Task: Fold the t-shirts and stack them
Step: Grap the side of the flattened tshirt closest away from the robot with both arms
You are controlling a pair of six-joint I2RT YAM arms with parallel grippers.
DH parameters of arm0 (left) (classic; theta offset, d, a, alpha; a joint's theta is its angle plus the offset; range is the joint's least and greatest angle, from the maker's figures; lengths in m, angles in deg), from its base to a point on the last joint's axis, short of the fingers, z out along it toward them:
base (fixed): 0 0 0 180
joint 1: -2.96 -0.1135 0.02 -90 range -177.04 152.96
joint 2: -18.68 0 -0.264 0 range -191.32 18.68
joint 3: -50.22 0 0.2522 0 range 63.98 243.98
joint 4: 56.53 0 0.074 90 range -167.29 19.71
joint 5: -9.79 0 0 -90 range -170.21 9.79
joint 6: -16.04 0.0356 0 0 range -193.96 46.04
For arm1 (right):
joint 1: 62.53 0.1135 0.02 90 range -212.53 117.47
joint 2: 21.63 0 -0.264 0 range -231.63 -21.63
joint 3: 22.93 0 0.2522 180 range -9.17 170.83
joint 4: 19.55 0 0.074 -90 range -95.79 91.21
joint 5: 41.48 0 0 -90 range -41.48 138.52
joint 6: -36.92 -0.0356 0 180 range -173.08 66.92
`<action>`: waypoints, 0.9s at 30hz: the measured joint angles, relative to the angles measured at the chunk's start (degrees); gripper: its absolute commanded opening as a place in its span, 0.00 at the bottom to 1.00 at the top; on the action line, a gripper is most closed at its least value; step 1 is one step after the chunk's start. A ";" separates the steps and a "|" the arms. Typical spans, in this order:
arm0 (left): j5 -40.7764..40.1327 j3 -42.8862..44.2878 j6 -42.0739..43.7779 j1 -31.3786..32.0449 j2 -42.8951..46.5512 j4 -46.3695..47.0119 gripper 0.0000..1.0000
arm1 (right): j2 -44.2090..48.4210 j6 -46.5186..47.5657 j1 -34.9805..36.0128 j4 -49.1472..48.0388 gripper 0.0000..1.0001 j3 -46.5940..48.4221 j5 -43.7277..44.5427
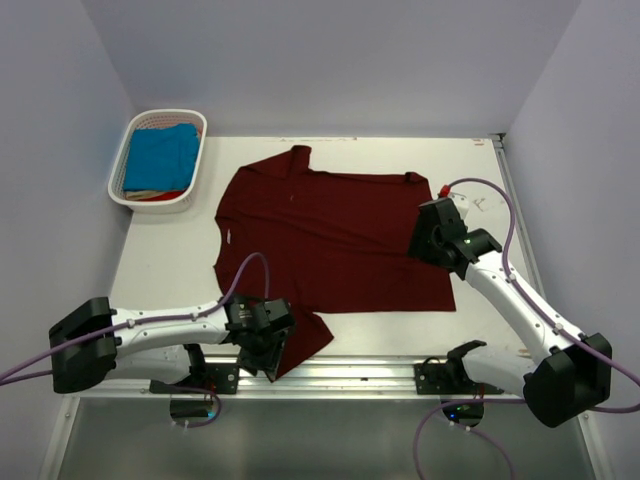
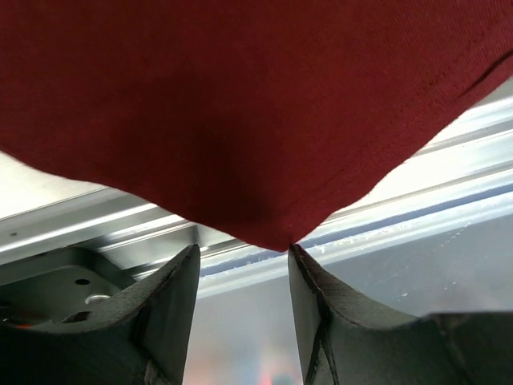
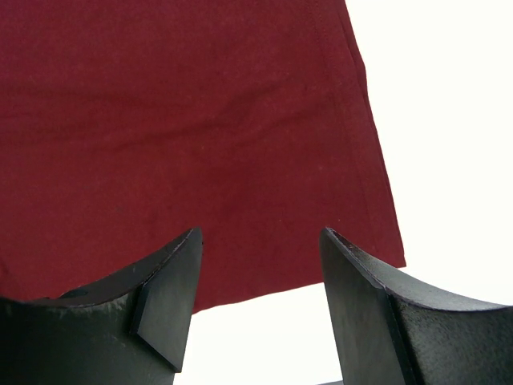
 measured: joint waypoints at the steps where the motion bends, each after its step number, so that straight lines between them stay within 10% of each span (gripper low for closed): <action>1: -0.04 0.00 -0.20 0.52 -0.37 0.28 0.51 | 0.00 -0.02 0.00 0.02 0.64 -0.04 0.00; 11: 0.44 -0.81 -1.53 1.90 -1.07 3.10 0.43 | 0.74 -0.02 0.00 0.02 0.64 -1.66 0.00; 20: 1.20 -1.44 -2.08 2.27 -1.95 5.46 0.00 | 0.74 -0.02 0.00 -0.04 0.64 -1.73 0.00; 27: 0.42 -1.44 -3.04 2.78 -1.31 5.27 0.00 | 0.74 0.00 0.00 -0.11 0.63 -1.88 0.02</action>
